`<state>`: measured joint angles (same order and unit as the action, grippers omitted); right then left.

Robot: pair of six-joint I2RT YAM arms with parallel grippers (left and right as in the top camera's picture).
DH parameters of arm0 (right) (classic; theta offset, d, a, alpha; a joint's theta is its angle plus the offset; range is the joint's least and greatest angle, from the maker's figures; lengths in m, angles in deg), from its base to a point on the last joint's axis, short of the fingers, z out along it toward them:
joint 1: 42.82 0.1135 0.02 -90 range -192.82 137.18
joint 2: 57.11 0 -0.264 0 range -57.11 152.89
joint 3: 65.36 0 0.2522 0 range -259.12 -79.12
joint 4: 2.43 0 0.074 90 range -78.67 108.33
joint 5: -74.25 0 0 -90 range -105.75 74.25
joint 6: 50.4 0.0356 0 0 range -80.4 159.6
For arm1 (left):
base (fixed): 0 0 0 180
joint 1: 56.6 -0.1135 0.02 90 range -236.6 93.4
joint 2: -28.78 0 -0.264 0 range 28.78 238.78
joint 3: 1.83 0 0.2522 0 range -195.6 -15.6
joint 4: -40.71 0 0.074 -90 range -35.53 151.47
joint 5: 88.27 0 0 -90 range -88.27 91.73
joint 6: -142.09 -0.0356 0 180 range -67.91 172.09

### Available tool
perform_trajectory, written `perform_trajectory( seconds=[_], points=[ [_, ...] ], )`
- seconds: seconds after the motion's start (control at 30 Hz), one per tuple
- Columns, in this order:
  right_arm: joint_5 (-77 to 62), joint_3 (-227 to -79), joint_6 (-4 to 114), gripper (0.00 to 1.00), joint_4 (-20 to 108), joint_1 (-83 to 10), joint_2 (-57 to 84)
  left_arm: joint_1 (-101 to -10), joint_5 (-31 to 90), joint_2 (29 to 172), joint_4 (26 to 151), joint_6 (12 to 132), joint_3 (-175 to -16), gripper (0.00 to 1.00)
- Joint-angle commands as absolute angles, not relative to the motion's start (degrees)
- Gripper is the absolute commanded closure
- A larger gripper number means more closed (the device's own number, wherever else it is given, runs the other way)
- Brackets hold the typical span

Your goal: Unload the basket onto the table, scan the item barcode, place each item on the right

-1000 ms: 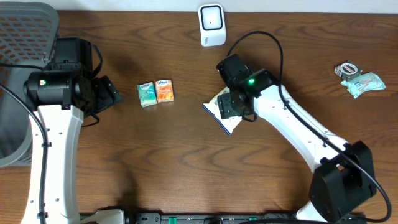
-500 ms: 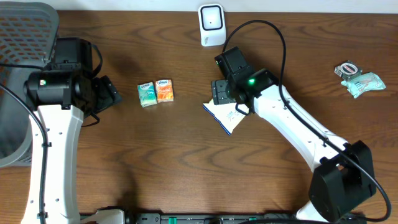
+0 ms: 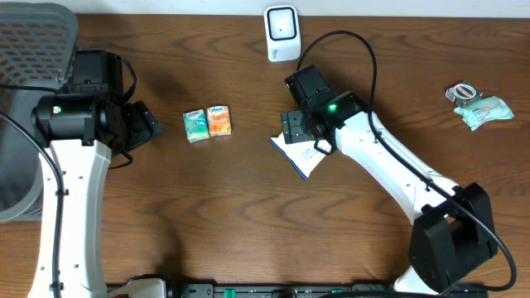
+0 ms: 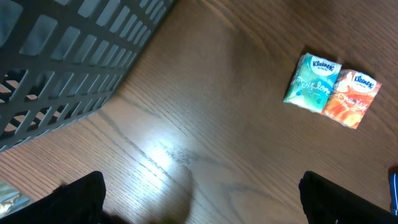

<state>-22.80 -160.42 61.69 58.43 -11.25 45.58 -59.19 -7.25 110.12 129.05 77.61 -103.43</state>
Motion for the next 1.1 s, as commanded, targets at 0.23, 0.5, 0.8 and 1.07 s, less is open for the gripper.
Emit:
perform_trajectory(
  seconds=[0.23,0.5,0.8,1.07],
  points=[
    [-28.4,-160.8,63.3,0.06,63.9,-11.7,46.2,-59.4,-7.8,110.4,129.2,78.1,-103.6,0.02],
    [-22.1,-161.4,65.2,0.01,64.3,-18.0,45.5,-59.4,-7.8,110.4,129.2,78.1,-103.6,0.02],
    [-11.8,-161.6,62.4,0.01,64.2,-27.5,45.4,-59.4,-7.8,110.4,129.2,78.1,-103.6,0.02],
    [-9.3,-161.6,61.4,0.01,63.8,-34.4,45.5,-59.4,-7.8,110.4,129.2,78.1,-103.6,0.02]
  ],
)
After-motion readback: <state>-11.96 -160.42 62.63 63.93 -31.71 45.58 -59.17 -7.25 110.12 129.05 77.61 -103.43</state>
